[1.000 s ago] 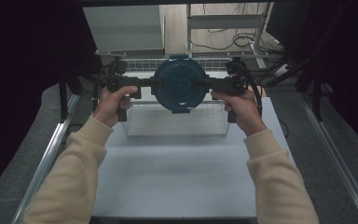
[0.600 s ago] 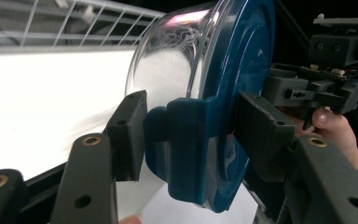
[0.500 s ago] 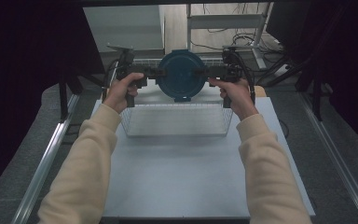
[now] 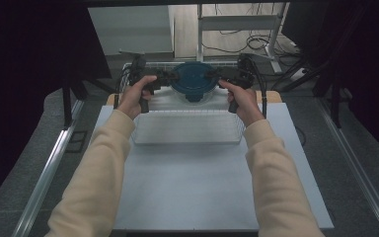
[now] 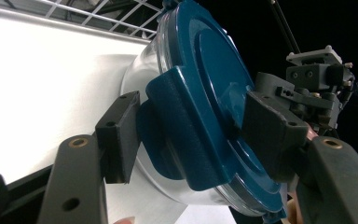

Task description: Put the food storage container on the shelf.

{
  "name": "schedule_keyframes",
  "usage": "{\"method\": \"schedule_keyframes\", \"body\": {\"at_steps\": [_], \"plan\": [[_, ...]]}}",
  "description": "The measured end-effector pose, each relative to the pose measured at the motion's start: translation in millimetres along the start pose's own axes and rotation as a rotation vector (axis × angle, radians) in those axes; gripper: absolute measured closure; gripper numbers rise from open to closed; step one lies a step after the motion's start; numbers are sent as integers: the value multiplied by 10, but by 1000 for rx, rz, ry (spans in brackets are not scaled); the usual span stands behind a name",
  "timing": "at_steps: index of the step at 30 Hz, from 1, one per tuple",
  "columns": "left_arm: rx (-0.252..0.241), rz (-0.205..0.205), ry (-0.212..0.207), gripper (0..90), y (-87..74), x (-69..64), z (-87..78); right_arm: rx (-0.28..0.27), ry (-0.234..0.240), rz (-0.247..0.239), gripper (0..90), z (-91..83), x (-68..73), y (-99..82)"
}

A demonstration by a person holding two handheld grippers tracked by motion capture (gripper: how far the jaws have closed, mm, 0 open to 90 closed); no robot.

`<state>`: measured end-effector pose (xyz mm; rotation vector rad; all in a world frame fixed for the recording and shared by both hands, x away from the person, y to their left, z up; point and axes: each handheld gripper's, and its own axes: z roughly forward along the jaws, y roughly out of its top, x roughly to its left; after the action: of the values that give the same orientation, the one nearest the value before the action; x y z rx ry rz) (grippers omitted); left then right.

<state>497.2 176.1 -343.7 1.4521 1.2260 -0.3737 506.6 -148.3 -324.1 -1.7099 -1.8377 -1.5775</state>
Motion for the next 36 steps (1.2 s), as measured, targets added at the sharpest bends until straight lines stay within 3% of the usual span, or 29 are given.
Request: {"method": "schedule_keyframes", "body": {"at_steps": [4,6,10,12,16,21,23,27,29,32,36], "plan": [[-12,25,31,350,-22,-37,12,-3,-16,-15,301,-22,29,-18],[-34,57,77,306,-40,-93,-6,-8,-51,-57,224,-29,91,-46],[-87,128,133,234,-83,-229,-138,-37,-121,-145,159,-130,264,-122],[-82,178,155,229,-129,-301,-217,-33,-141,-211,137,-209,326,-166],[-77,235,169,222,-243,-407,-367,-40,-184,-371,133,-401,420,-299],[-56,372,221,215,-435,-543,-531,-38,-186,-518,140,-631,477,-519],[-51,413,229,212,-520,-580,-568,-38,-181,-525,142,-655,474,-547],[-52,447,206,217,-755,-614,-655,-44,-164,-548,148,-767,415,-696],[-61,449,198,220,-865,-605,-698,-45,-160,-564,149,-817,368,-784],[-63,421,138,237,-1091,-529,-740,-49,-150,-579,152,-898,261,-951],[-59,435,133,237,-1440,-421,-778,-24,-172,-592,154,-1000,75,-1238]]}}
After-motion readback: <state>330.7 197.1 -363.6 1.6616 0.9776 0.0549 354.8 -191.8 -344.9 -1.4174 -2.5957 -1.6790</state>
